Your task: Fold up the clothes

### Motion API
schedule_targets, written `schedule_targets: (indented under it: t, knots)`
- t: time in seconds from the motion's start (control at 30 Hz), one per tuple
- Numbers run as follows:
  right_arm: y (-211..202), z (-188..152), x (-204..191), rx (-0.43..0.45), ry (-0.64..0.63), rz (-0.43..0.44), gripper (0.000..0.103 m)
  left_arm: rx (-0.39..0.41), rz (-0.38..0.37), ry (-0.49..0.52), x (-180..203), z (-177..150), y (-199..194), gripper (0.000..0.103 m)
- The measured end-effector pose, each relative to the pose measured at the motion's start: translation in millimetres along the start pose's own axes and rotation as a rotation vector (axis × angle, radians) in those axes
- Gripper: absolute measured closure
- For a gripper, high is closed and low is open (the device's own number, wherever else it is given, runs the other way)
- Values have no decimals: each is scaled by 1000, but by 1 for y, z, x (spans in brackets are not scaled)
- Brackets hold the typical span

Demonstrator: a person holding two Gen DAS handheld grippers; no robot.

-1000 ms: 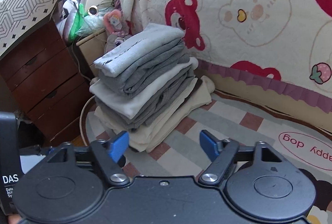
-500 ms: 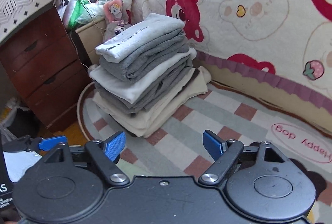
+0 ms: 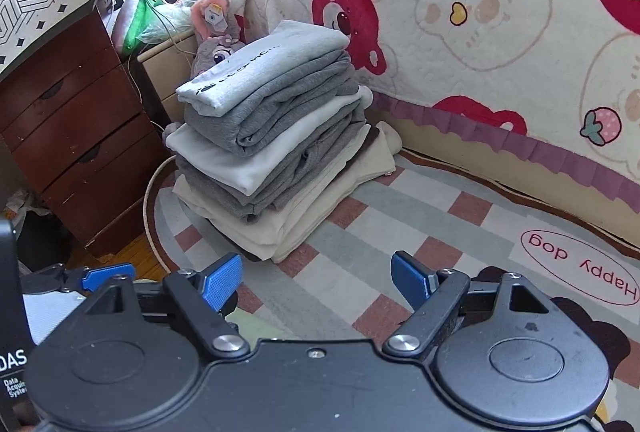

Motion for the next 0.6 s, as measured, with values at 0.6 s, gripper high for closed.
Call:
schedule_targets:
  t: [0.6]
  knots:
    - [2, -1, 2, -6, -5, -37, 18, 10, 0, -14, -10, 4, 1, 0]
Point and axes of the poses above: each gripper's, at about its wrist camera, not at the fingertips, and y roughly the way its jaws point, x to its right, z to its top, the point moved 8 cm from there along y, roughly the way its jaws point, and after that the axes turned 13 degrees about z, right-handed, at the moved point
